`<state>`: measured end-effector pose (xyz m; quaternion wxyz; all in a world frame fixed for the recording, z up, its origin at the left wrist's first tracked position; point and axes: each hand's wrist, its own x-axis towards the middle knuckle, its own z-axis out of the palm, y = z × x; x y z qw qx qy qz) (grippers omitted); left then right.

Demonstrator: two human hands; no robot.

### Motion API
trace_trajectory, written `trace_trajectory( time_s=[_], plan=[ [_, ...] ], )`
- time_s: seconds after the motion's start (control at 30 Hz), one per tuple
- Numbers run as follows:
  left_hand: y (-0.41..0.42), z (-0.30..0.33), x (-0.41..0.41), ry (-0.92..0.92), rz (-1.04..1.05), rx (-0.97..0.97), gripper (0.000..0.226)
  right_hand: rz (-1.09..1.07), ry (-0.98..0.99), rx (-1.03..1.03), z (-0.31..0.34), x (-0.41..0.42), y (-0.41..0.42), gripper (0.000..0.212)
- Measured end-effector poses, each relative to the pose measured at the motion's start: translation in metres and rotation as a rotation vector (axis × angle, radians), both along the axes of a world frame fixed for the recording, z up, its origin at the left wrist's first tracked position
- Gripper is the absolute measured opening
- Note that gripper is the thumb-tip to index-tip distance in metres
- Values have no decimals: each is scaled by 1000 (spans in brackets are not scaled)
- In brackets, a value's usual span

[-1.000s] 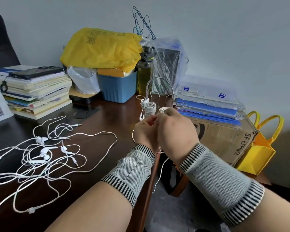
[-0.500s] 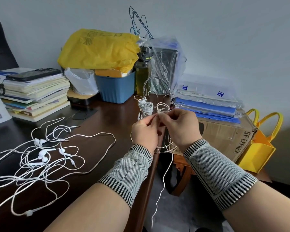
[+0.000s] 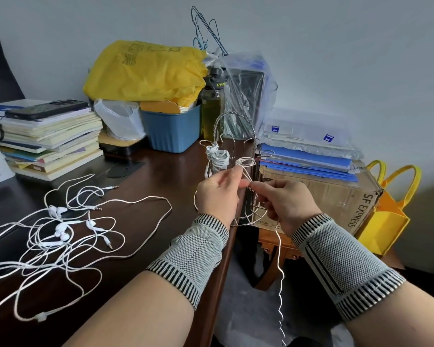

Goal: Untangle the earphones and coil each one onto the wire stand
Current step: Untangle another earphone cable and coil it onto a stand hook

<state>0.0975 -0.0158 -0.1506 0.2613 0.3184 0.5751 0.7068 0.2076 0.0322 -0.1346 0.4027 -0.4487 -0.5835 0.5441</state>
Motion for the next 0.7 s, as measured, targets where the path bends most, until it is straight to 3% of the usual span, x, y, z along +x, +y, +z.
trace_trajectory(
  time_s=[0.17, 0.5, 0.57, 0.7],
  plan=[
    [-1, 3, 1, 23, 14, -39, 27, -24, -17, 40, -1, 2, 0, 23],
    [4, 6, -1, -116, 53, -27, 26, -15, 25, 81, 1, -7, 4, 22],
    [5, 6, -1, -142, 53, -3, 24, -62, 46, 186, 1, -10, 6, 19],
    [7, 4, -1, -108, 77, 17, 25, -67, -49, 637, 1, -10, 4, 20]
  ],
)
